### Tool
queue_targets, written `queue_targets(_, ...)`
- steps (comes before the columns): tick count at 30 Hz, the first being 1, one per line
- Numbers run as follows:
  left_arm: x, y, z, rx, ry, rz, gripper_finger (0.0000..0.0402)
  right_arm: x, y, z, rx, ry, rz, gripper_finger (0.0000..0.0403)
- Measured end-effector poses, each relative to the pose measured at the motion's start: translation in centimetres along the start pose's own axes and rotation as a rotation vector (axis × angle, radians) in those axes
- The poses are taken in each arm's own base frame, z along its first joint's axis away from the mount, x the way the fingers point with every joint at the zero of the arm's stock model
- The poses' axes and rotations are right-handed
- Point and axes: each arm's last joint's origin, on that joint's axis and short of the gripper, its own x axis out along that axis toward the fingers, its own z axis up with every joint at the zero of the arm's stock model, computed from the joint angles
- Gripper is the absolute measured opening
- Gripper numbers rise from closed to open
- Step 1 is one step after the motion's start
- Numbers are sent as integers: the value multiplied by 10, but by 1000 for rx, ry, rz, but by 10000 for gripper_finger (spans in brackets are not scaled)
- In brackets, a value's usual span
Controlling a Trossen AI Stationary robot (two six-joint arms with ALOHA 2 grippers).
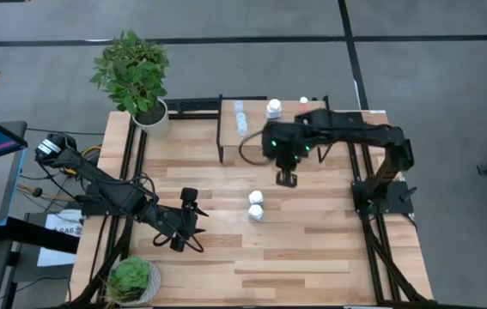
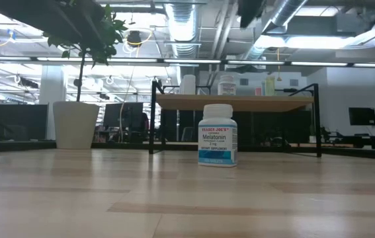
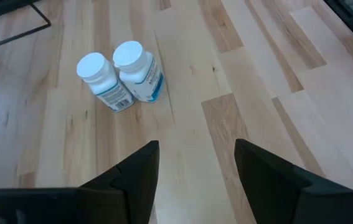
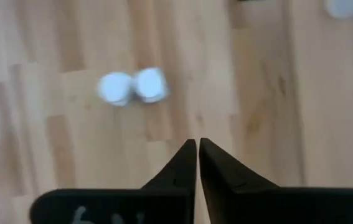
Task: Pick and place medicine bottles onto shelf by color
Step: Put the top white pill bottle on the shelf aligned with the other white pill bottle
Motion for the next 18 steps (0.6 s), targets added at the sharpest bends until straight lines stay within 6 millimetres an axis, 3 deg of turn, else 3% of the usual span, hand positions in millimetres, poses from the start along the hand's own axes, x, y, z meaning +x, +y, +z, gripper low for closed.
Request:
queue_targets(3,0,0,0,0,0,0,199,-8,16,-5,-37,-24,21,62)
queue_targets(7,0,0,0,-5,0,0,199,-5,36,-4,-119,-49,41,100)
queue_targets(18,0,0,1,-60,-7,4,199,90,66,-7,-213,75,49,242)
